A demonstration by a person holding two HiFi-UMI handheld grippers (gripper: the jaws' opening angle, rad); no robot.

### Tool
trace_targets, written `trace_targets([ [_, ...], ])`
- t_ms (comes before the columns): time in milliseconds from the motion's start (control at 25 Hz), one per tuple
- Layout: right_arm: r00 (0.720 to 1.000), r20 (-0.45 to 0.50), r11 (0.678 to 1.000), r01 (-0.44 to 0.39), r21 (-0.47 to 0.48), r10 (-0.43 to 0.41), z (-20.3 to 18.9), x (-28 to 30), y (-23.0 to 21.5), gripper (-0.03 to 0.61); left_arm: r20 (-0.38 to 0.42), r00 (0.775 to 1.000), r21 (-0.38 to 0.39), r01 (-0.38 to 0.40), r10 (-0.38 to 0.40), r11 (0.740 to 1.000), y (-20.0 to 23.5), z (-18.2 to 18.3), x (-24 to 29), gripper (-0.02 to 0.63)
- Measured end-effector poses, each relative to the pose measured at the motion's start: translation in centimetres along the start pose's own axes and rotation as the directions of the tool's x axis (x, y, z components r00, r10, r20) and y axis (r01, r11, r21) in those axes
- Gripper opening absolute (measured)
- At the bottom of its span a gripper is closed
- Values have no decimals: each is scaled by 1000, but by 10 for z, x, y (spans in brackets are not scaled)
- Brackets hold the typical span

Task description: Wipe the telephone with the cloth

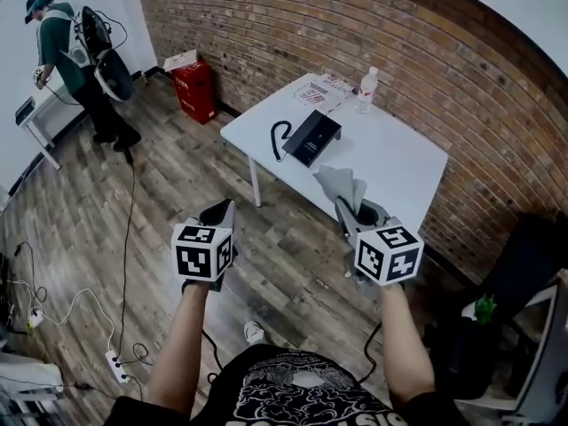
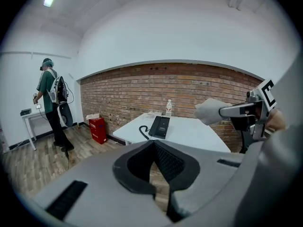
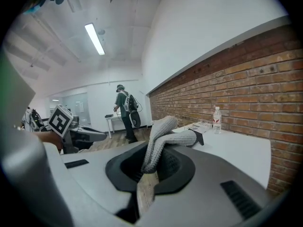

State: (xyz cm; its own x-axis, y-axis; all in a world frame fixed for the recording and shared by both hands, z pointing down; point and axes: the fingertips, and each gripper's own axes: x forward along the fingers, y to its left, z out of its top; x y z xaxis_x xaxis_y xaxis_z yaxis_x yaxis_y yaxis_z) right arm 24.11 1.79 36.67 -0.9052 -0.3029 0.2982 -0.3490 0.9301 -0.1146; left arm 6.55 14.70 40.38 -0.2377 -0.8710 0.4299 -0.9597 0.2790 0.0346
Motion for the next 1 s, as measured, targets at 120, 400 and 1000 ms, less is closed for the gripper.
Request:
trace_targets([
  [120, 999, -8, 999, 36, 8, -36, 6, 24, 5, 11, -7, 999, 1, 38, -38, 999, 23, 3, 15, 6],
  [400, 995, -22, 995, 96, 10, -96, 15, 69, 18, 11, -17, 994, 10, 104, -104, 995, 67, 7, 40, 6],
  [1000, 986, -2, 985, 168, 42, -168, 23, 112, -5, 11, -43, 985, 71, 169, -167, 983, 98, 17, 86, 6],
])
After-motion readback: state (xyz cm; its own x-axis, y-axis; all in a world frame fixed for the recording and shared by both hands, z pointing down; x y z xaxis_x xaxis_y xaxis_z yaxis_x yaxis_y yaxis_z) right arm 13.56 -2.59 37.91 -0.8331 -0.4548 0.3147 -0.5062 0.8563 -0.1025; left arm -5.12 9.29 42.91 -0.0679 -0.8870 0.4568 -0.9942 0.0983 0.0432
